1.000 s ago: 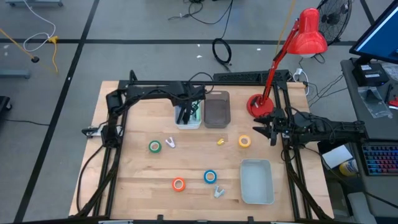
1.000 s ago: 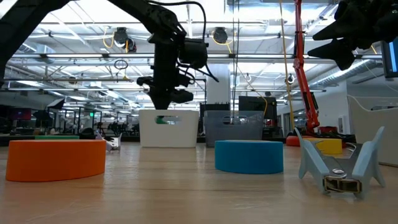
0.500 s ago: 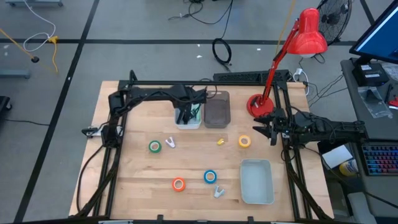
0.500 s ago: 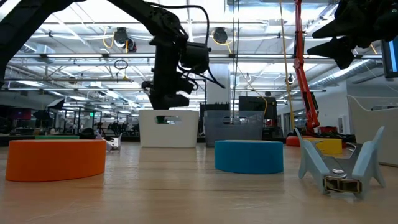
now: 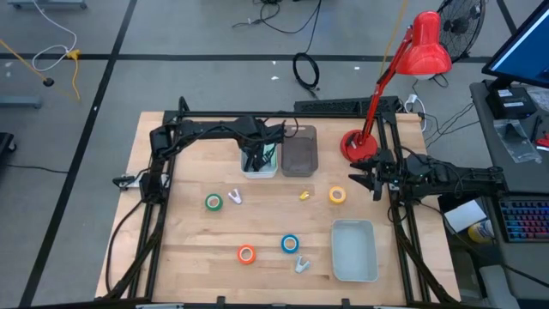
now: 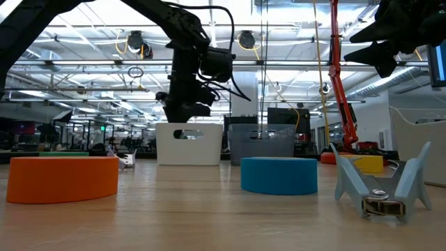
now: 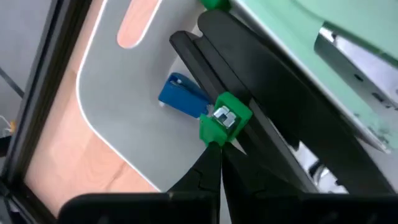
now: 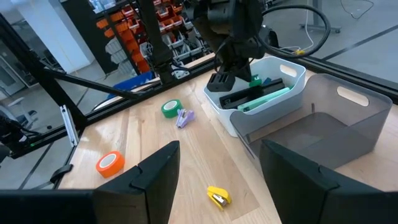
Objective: Pick and place Stapler, Stapler remover, tape
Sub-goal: Put the green stapler into the white bin
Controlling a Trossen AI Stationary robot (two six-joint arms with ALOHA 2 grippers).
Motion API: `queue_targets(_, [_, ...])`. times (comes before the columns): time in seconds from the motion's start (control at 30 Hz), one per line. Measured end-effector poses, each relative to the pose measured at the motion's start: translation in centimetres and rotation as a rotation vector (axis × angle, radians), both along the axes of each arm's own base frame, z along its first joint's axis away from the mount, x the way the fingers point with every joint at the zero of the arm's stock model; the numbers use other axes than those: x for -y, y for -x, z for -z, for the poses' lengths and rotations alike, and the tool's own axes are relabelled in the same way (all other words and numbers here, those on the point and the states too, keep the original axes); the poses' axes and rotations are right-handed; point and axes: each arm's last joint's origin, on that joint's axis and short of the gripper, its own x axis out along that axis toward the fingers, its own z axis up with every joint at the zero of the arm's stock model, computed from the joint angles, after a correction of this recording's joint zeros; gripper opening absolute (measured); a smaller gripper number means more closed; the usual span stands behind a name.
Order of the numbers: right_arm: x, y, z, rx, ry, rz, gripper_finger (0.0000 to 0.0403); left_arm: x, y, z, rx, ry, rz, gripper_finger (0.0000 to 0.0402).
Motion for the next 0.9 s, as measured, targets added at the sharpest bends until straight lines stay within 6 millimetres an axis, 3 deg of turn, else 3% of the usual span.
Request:
queue_targets(0.23, [0.0,0.0,0.0,0.0,0.0,0.0,0.0212,0.0,0.1,0.0,0.017,0.044,-0.027,0.0028])
queue_targets(0.47, [0.0,0.0,0.0,-0.001,0.003,-0.001,0.0212,-0.4,0.2,0.1,0.032,0.056,-0.069,0.0072])
queue_targets(0.9, [0.0,0.0,0.0,-0.001,0.003,-0.001,0.0212,-1.6,-0.1,-2.1,0.063,0.041,-0.083,0.0119])
